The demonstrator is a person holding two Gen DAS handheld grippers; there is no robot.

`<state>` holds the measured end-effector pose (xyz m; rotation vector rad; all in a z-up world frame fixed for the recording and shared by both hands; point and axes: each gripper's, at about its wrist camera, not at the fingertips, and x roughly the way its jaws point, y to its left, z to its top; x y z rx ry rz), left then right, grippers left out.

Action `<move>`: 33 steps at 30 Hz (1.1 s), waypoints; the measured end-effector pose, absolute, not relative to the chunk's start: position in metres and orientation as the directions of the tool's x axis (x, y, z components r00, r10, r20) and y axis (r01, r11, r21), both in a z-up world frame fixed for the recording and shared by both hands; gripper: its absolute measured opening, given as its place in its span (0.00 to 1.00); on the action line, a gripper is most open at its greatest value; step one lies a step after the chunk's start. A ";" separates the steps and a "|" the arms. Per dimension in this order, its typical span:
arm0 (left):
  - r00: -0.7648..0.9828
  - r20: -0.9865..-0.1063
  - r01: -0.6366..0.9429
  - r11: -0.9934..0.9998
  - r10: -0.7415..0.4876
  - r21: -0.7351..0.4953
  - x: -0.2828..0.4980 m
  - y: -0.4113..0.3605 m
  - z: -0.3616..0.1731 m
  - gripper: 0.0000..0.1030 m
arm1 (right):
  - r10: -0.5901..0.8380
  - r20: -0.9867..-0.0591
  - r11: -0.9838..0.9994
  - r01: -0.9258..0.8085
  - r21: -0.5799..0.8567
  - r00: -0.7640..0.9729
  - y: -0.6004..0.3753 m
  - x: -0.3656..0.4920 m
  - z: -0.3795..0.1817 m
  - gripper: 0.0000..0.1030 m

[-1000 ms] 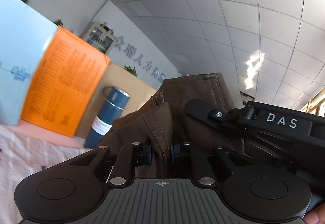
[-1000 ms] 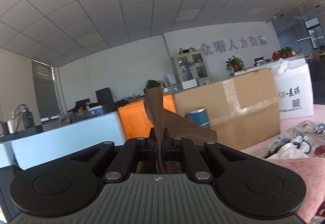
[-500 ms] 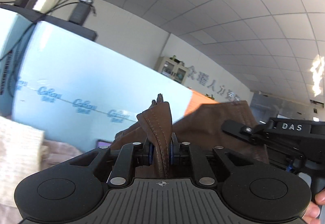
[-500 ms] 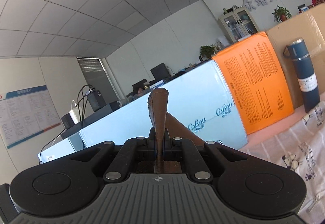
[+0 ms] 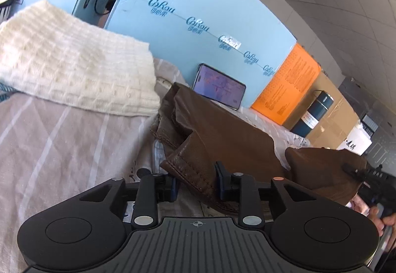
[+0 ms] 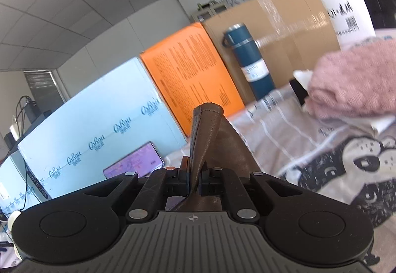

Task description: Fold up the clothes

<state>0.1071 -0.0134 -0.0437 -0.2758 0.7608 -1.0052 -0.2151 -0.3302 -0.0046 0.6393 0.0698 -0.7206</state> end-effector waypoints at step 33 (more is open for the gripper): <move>0.523 -0.264 0.845 0.533 -0.810 0.041 0.110 -0.070 -0.005 0.07 | -0.495 -0.260 0.648 0.552 0.525 0.829 -0.393 -0.158 0.008 0.07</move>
